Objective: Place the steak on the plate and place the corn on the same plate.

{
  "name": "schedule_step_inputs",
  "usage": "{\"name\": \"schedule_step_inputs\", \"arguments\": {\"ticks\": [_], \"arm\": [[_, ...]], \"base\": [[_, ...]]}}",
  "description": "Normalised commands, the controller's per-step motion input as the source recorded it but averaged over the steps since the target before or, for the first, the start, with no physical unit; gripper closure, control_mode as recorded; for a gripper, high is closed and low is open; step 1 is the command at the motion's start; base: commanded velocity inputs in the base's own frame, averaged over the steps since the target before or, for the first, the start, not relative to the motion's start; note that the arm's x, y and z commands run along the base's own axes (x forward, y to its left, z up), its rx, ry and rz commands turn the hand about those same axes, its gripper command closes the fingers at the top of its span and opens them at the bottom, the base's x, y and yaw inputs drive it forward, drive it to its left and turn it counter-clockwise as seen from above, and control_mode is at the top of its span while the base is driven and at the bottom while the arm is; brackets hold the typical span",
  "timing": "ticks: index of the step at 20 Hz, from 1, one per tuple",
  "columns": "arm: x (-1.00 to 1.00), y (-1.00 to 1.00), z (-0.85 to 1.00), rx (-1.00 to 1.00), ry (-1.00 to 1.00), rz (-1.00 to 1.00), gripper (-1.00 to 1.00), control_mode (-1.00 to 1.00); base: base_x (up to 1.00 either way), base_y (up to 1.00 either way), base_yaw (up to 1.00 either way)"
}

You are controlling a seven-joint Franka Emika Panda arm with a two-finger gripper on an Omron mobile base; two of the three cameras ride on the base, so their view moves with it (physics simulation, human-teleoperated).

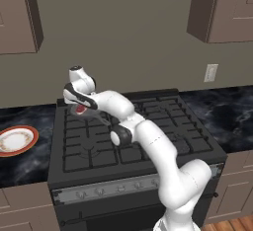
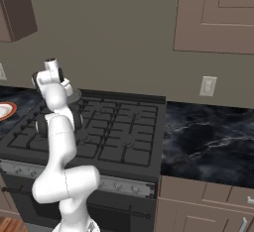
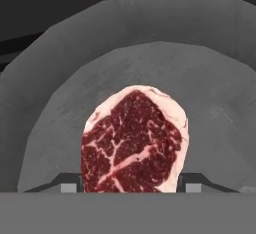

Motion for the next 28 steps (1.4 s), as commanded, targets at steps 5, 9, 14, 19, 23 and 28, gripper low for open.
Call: {"name": "schedule_step_inputs", "arguments": {"ticks": [5,9,14,19,23,28], "arm": [[0.00,0.00,0.22,0.00,-0.01,0.00,1.00,-1.00],[-0.02,0.00,0.43,-0.03,-0.03,-0.02,1.00,-1.00],[-0.20,-0.11,0.47,-0.03,-0.02,-0.02,1.00,-1.00],[-0.61,-0.57,0.31,-0.01,-0.05,0.00,1.00,-1.00],[-0.89,-0.85,0.11,0.00,-0.07,0.00,1.00,-1.00],[-0.83,-0.86,-0.15,0.05,-0.17,0.01,1.00,-1.00]], "base": [[0.00,0.00,0.00],[0.00,0.00,0.00],[0.00,0.00,0.00],[0.00,0.00,0.00],[0.00,0.00,0.00],[0.00,0.00,0.00]]}}
